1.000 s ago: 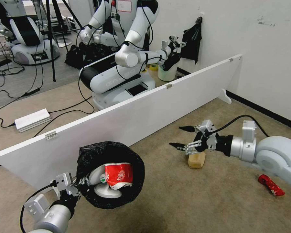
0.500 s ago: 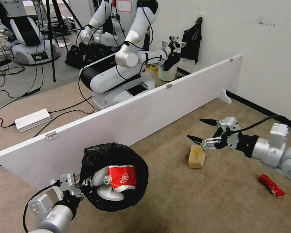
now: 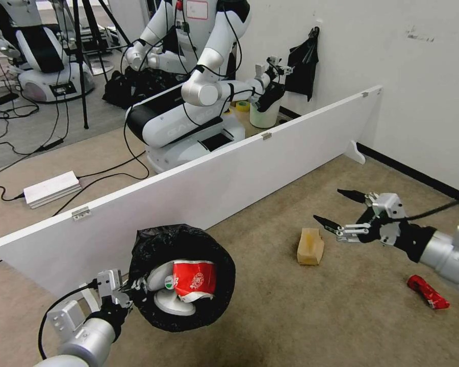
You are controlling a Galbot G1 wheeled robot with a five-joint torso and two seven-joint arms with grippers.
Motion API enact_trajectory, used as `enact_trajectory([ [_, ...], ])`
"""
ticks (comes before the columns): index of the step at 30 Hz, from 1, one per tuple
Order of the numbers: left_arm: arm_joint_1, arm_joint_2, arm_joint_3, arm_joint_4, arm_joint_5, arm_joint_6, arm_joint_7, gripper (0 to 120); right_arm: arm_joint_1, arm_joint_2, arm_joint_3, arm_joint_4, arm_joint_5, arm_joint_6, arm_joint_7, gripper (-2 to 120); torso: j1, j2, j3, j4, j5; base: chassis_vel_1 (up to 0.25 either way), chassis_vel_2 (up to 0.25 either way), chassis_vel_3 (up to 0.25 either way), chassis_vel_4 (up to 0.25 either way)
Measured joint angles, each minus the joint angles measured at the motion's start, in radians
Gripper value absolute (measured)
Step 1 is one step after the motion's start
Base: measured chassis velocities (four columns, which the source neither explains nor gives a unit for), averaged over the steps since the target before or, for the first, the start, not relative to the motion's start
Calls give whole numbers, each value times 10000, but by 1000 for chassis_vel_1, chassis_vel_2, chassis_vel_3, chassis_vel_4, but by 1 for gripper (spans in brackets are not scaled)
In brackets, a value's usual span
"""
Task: Pick up the trash bin, then pick up the garbage from the floor and place it into the trash bin.
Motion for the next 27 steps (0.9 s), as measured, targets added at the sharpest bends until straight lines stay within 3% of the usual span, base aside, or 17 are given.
enact_trajectory([
  [7,45,-69,193,9,226,-62,22,0,-675,928,490,208,-617,169,-176,95,0,0,0,0,0,0,0,0,0],
  [27,360,-324,220,-166,795,-333,168,0,-821,1818,797,473,-906,185,-197,95,0,0,1,1,1,0,0,0,0],
])
